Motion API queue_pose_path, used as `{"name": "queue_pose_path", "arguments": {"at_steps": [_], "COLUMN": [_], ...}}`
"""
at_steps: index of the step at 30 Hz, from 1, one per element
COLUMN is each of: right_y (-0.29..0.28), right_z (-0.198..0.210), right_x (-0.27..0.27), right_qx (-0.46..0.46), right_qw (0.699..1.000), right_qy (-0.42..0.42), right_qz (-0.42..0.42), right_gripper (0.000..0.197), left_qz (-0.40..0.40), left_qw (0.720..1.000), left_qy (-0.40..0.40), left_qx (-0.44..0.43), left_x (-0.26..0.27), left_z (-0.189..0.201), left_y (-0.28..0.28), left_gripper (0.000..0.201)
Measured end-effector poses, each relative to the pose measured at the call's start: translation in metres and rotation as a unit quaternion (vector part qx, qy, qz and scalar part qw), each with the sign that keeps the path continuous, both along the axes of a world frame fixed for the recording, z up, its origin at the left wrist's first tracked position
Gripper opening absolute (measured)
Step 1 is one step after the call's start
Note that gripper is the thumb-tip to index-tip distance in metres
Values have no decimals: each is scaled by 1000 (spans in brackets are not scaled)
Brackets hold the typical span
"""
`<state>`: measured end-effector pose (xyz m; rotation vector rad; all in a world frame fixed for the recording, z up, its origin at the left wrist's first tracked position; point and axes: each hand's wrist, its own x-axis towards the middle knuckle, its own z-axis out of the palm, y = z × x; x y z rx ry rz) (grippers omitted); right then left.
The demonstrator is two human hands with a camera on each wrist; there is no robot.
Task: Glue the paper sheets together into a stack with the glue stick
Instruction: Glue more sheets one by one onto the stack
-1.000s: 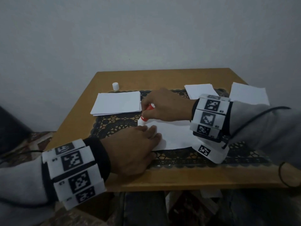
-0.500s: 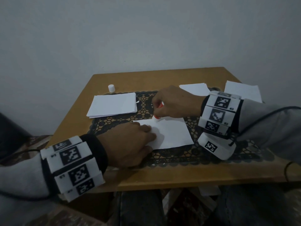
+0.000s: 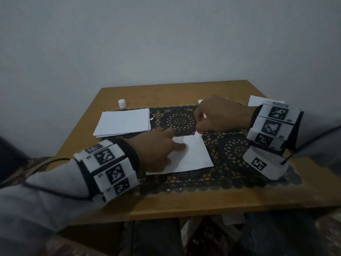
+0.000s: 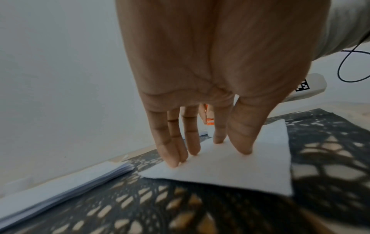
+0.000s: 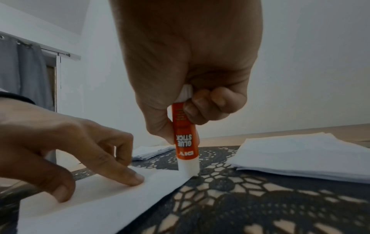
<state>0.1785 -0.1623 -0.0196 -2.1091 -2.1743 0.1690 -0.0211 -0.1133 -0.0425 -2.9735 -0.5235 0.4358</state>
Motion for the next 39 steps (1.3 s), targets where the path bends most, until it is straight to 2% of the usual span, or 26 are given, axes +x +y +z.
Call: {"name": "queue_pose_path", "arguments": {"at_steps": [3, 6, 11, 16, 27, 31, 36, 39], "right_y": [-3, -5, -4, -8, -47, -58, -62, -66], "right_z": [8, 13, -3, -11, -5, -4, 2, 19], "right_x": [3, 4, -2, -5, -22, -24, -18, -7], "right_qx": [25, 48, 28, 16, -67, -74, -104, -110], "right_qw": [1000, 997, 998, 996, 987, 987, 984, 976], "right_qy": [4, 51, 49, 82, 144, 142, 148, 189], "right_qz": [-14, -18, -1, -9, -8, -8, 6, -8], "right_gripper": [18, 16, 11, 13, 8, 10, 12, 12], "left_qz": [12, 11, 11, 11, 23, 28, 61, 87], "left_qw": [999, 999, 999, 999, 999, 998, 992, 987], "left_qy": [25, 36, 30, 24, 8, 1, -49, -62], "left_qx": [-26, -37, -35, -33, -49, -60, -99, -117], "left_x": [8, 12, 12, 13, 10, 10, 15, 20], "left_z": [1, 1, -1, 0, 0, -1, -1, -1], "left_y": [8, 13, 14, 12, 11, 12, 11, 14], "left_gripper": [70, 74, 74, 72, 70, 68, 56, 59]}}
